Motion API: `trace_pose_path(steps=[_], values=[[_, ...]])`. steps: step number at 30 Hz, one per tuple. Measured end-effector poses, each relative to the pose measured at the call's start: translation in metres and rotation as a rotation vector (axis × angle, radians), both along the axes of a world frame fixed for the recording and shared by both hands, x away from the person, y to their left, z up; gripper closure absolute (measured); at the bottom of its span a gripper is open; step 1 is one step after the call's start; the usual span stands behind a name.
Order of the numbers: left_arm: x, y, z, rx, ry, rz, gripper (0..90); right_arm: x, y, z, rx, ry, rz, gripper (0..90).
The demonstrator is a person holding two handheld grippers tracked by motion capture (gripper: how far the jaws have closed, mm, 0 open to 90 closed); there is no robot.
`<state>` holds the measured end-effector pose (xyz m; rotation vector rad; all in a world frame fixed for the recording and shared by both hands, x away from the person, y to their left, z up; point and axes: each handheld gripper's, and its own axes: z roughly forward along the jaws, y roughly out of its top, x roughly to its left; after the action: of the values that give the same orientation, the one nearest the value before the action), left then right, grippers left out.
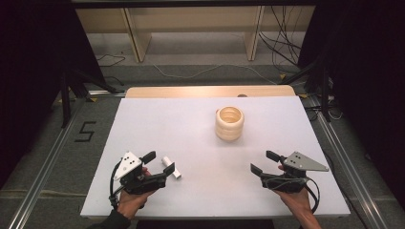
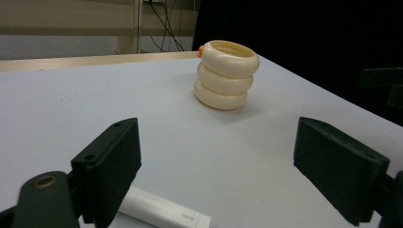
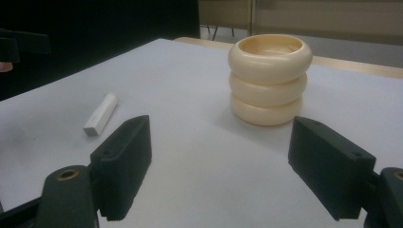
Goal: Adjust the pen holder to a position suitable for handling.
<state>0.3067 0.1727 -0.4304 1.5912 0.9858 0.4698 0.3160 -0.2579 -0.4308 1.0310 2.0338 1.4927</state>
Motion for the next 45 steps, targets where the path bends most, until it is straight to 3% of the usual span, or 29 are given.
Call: trace_pose_path(steps=[9,13,28,34,45], values=[[0.001,0.002,0.0,0.006,-0.007,0.001,15.4,0.001,-0.001,0.0,-0.004,-0.002,-0.006,23.0],[0.001,0.003,0.0,0.032,-0.018,0.003,15.3,0.002,-0.001,0.0,-0.001,-0.002,-0.014,23.1],[0.001,0.007,0.002,0.022,-0.024,0.017,15.4,0.009,-0.003,0.005,-0.015,0.003,-0.057,23.0],[0.001,0.01,0.002,0.018,-0.026,0.032,15.4,0.02,-0.002,0.009,-0.038,-0.007,-0.074,25.6],[0.003,0.014,0.003,0.006,-0.027,0.051,15.4,0.061,-0.008,0.002,-0.071,0.041,-0.144,26.8]])
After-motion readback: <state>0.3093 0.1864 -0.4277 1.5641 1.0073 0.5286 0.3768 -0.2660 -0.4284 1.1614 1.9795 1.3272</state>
